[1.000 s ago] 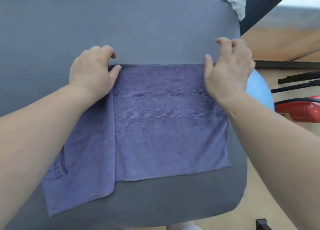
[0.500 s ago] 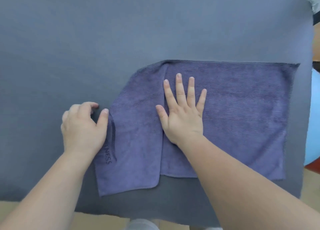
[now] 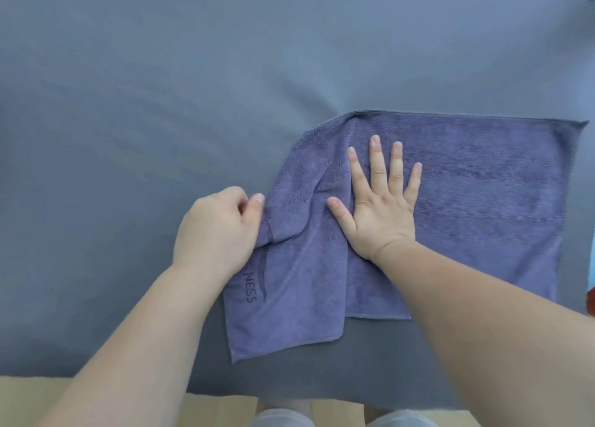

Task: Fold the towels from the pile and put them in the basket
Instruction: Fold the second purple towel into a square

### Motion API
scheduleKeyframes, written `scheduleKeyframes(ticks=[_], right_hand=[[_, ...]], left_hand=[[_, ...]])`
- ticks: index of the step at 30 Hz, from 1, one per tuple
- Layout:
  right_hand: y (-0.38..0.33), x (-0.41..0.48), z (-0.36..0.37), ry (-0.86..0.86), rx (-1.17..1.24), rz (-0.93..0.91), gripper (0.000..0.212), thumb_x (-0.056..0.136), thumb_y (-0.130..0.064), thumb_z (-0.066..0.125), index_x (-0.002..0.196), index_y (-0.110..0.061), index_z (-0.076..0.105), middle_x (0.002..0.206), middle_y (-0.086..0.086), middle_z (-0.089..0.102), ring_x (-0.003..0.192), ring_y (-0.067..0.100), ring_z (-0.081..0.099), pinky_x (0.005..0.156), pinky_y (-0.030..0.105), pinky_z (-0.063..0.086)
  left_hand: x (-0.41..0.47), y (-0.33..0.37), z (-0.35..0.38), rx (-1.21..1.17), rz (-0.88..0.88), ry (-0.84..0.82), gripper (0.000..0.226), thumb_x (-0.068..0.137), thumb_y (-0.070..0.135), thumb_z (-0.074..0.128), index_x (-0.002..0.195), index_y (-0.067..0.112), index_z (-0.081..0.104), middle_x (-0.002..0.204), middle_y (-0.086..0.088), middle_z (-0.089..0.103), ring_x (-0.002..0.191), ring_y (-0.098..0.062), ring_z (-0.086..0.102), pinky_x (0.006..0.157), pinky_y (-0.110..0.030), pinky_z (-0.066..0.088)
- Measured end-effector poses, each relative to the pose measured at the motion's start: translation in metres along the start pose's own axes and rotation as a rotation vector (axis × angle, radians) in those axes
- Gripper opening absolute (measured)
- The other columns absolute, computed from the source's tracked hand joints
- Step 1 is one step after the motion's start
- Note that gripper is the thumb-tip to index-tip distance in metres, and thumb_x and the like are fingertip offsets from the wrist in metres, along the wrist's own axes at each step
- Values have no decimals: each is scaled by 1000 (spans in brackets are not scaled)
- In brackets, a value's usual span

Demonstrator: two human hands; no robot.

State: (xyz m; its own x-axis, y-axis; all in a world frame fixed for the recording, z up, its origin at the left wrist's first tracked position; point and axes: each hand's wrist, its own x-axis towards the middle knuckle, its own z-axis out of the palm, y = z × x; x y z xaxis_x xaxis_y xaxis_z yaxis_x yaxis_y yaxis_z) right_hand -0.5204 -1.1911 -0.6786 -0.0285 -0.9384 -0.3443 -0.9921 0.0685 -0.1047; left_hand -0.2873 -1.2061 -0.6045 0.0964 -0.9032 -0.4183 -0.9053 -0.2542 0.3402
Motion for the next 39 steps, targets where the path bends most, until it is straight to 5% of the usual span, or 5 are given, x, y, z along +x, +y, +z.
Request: scheduleKeyframes(ticks=[7, 12, 15, 32, 39], right_hand=[[0, 1, 4, 21, 17, 4, 84, 89, -79, 10, 159, -35, -5, 167, 0, -20, 151, 31, -23, 119, 63, -10], [0, 1, 6, 28, 14, 4, 84, 89, -79, 15, 159, -36, -4, 167, 0, -19, 152, 32, -22, 119, 63, -10], [1, 1, 5, 24, 15, 0, 84, 90, -79, 15, 159, -36, -5, 167, 0, -20, 151, 31, -23, 119, 62, -11], [6, 0, 5, 28, 91, -61, 90, 83, -84, 4, 159, -36, -1, 168, 0, -16, 152, 31, -21, 119, 61, -12], [2, 0, 6, 36, 64, -29, 87, 85, -83, 7, 159, -37, -1, 167, -2, -19, 151, 29, -24, 119, 62, -10]], left_hand=[[-18, -23, -1, 18, -280, -149, 56, 92, 54, 54, 59, 8, 53, 56, -3, 58, 60, -25, 55, 53, -30, 38], [-20, -23, 0, -565, -489, -262, 43, 85, 44, 73, 76, 2, 67, 68, -13, 71, 52, -24, 62, 51, -29, 45], [-20, -19, -5, -621, -440, -328, 24, 84, 36, 77, 78, 13, 72, 70, -2, 74, 56, -20, 65, 55, -30, 47], [25, -42, -29, -661, -331, 470, 28, 99, 26, 56, 72, 25, 47, 68, 8, 48, 60, -7, 42, 58, -22, 39], [64, -49, -37, -404, -182, 456, 15, 100, 34, 48, 91, 21, 52, 67, 10, 46, 64, -14, 44, 64, -30, 40]])
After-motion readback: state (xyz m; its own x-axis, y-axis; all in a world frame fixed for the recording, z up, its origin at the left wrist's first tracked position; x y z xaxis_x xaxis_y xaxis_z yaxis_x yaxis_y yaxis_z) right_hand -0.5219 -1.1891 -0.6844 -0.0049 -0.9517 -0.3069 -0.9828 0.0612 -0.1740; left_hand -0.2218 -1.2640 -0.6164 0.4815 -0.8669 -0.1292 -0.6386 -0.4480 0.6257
